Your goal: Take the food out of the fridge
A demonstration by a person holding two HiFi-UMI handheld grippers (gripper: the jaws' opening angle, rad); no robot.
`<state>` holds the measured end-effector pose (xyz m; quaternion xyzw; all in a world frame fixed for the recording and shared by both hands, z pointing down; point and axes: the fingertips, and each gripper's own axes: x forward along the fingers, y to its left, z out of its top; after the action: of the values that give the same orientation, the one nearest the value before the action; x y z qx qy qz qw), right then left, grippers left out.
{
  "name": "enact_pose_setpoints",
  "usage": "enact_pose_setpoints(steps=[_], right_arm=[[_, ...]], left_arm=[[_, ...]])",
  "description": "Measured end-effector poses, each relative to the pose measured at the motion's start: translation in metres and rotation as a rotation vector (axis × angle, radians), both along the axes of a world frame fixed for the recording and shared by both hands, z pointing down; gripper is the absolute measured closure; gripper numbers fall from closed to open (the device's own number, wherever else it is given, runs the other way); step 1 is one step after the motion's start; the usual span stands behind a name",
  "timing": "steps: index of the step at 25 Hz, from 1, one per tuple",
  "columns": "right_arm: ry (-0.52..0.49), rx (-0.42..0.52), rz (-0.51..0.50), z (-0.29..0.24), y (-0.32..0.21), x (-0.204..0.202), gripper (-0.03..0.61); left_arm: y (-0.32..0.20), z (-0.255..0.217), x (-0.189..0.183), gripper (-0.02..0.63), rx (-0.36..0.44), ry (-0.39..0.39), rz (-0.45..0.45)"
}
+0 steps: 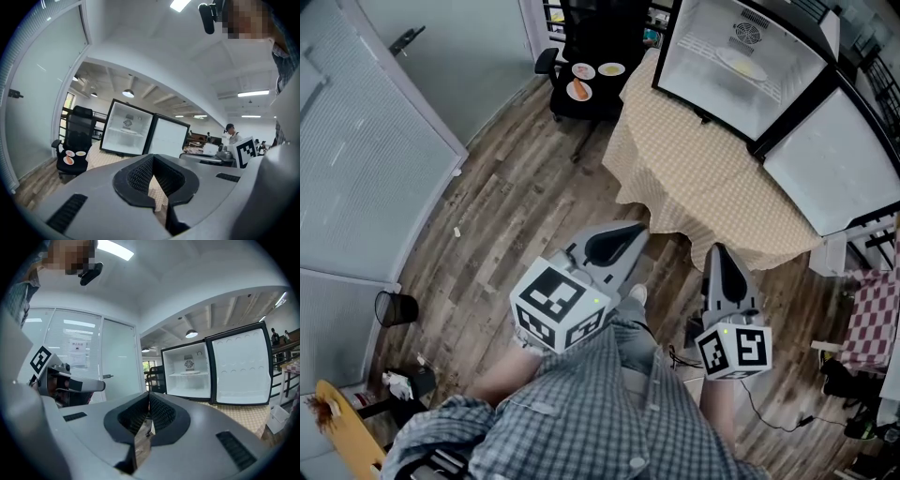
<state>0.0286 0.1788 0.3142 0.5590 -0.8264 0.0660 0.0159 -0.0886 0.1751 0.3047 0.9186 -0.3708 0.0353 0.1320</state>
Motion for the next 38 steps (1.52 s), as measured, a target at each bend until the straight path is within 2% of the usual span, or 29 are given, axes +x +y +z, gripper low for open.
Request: enact_pose_setpoints(steps=[22, 28, 38], right_arm=[[0.005, 0.021, -0.12, -0.015, -0.16, 0.067, 0.568], [0.012, 0.029, -0.14, -0.013, -0.185, 0.081, 0.568], [0.008, 0.021, -0.098, -0.01, -0.204, 0.109, 0.568]], left_arm=[[-0.142, -0.02, 0.061, 0.607, 0.027, 0.005, -0.14], [-0.166, -0.021, 0.077, 0.607, 0.031, 0.028, -0.157], [-0.193, -0.022, 0.096, 0.607, 0.009, 0.066, -0.133]])
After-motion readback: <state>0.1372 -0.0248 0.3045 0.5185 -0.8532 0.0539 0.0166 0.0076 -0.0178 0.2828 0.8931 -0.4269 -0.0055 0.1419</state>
